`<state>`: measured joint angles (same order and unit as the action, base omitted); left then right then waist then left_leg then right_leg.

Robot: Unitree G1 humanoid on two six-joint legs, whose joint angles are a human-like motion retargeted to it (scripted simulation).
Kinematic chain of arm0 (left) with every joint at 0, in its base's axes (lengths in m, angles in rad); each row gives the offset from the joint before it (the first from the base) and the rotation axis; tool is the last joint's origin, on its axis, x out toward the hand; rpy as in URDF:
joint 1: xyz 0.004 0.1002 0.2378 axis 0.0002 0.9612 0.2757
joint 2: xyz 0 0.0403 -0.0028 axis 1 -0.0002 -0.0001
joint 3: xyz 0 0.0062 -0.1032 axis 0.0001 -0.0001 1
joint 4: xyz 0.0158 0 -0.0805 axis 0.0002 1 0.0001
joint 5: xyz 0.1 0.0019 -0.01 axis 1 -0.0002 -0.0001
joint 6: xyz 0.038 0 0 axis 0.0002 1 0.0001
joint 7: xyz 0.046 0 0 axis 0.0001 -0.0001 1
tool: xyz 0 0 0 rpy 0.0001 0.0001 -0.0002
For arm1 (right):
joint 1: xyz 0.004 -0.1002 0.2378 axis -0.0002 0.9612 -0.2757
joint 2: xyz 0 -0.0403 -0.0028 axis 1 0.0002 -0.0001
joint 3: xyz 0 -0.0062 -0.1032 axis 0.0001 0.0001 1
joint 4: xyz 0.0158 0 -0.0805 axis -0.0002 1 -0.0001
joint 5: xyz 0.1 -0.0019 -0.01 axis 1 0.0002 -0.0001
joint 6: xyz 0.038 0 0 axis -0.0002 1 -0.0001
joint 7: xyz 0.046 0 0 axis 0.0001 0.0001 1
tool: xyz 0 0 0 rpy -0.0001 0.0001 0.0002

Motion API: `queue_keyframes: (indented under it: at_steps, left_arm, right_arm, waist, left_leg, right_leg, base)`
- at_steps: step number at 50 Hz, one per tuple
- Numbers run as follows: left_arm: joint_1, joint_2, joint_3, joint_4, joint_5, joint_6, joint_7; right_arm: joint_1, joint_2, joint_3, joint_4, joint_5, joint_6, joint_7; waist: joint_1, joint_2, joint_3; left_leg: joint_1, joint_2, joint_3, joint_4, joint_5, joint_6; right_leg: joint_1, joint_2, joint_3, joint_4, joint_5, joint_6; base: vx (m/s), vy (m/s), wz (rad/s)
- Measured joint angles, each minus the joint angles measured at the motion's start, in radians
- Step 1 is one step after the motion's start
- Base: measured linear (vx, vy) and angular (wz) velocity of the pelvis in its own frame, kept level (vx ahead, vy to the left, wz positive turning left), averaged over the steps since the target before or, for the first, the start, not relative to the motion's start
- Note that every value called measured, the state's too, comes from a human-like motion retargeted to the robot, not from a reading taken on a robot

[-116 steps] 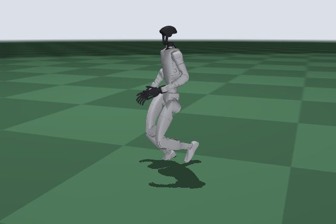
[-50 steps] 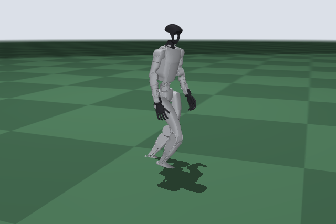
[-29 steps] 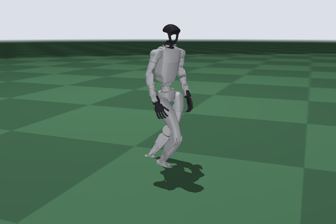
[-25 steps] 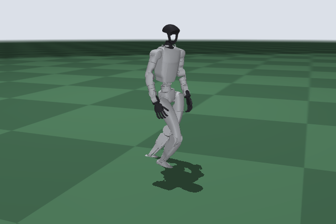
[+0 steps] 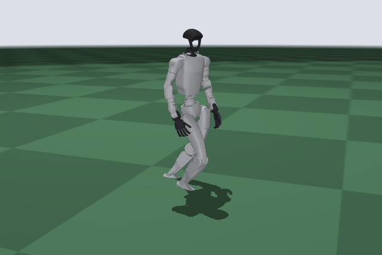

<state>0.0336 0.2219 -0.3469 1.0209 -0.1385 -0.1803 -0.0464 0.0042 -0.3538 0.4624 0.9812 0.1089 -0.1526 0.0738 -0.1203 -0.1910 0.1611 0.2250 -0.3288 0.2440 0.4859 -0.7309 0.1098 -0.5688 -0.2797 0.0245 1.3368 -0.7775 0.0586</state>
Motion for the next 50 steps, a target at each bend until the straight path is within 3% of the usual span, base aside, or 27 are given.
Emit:
queue_keyframes:
  at_steps: [7,18,30,41,45,50]
  left_arm:
    - [-0.028,-0.005,0.017,0.007,-0.013,-0.002,0.026]
    - [0.012,-0.016,0.004,0.04,-0.001,-0.009,0.043]
    - [0.039,-0.032,-0.036,-0.014,0.019,-0.027,0.054]
    - [-0.016,-0.025,-0.009,-0.101,0.0,-0.056,0.118]
    - [-0.031,-0.034,0.014,-0.114,-0.041,-0.058,0.142]
    - [-0.049,-0.046,0.057,-0.093,-0.092,-0.053,0.172]
  right_arm:
    - [-0.02,-0.006,-0.004,-0.015,-0.014,-0.003,-0.034]
    - [0.007,-0.011,0.019,-0.013,-0.023,-0.009,-0.058]
    - [0.035,-0.06,0.011,-0.048,0.021,-0.024,-0.067]
    - [0.088,-0.083,-0.053,-0.147,0.058,-0.068,-0.102]
    - [0.089,-0.076,-0.082,-0.179,0.064,-0.074,-0.121]
    - [0.115,-0.058,-0.1,-0.188,0.071,-0.075,-0.152]
  waist:
    - [-0.007,0.056,-0.003]
    - [0.015,0.193,-0.033]
    - [0.017,0.18,-0.064]
    - [-0.037,0.112,-0.023]
    - [-0.047,0.118,0.0]
    - [-0.036,0.172,0.029]
  left_leg:
    - [-0.073,0.08,-0.017,0.156,-0.024,-0.02]
    - [-0.303,0.297,-0.017,0.524,-0.054,-0.083]
    - [-0.346,0.232,-0.02,0.412,-0.04,-0.074]
    - [-0.214,0.123,-0.016,0.313,-0.026,-0.07]
    - [-0.181,0.147,-0.012,0.363,-0.023,-0.079]
    - [-0.222,0.273,-0.011,0.611,0.013,-0.112]
  right_leg:
    - [0.046,0.061,-0.057,-0.052,-0.024,-0.032]
    - [0.055,0.208,-0.148,-0.128,-0.017,-0.068]
    - [0.041,0.182,-0.091,-0.131,-0.037,-0.044]
    - [0.016,0.075,-0.036,0.042,-0.03,0.014]
    - [0.029,0.092,-0.049,0.075,-0.039,0.009]
    - [0.094,0.173,-0.109,0.085,-0.067,-0.056]
  base:
    - [0.11,-0.07,0.02]
    - [0.08,-0.05,-0.08]
    - [0.07,0.04,-0.03]
    - [0.12,0.03,0.09]
    - [0.21,-0.03,0.08]
    - [0.22,-0.06,-0.01]
